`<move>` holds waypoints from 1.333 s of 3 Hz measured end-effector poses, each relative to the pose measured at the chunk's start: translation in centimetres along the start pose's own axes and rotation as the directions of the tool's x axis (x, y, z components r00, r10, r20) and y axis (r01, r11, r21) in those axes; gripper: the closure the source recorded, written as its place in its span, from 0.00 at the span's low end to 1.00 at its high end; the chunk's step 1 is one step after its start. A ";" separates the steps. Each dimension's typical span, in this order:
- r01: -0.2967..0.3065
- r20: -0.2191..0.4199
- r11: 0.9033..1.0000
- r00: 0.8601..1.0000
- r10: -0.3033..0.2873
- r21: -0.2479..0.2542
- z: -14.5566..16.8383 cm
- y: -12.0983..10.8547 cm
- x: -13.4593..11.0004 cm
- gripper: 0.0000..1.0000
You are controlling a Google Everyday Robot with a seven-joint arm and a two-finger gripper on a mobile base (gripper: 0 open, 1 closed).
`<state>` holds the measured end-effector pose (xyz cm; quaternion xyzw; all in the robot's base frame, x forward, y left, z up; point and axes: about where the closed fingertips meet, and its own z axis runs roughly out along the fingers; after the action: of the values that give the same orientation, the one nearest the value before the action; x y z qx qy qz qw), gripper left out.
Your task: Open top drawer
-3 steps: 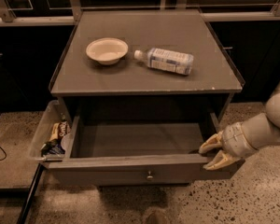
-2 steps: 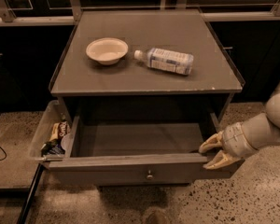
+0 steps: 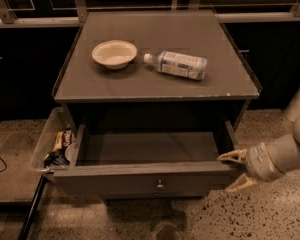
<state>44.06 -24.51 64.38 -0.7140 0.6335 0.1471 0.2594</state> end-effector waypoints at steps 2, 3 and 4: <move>-0.050 0.020 0.999 0.999 0.051 -0.012 -0.4 4.3 1.3 0.43; -0.050 0.020 0.999 0.999 0.051 -0.012 -0.7 4.2 1.1 0.66; -0.050 0.020 0.999 0.999 0.051 -0.012 -0.7 4.2 1.1 0.63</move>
Offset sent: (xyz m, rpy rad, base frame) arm -0.0896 -0.0365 -0.0205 0.0389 0.0565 -0.0621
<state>40.07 -26.03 63.60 -0.6977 0.6478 0.1645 0.2577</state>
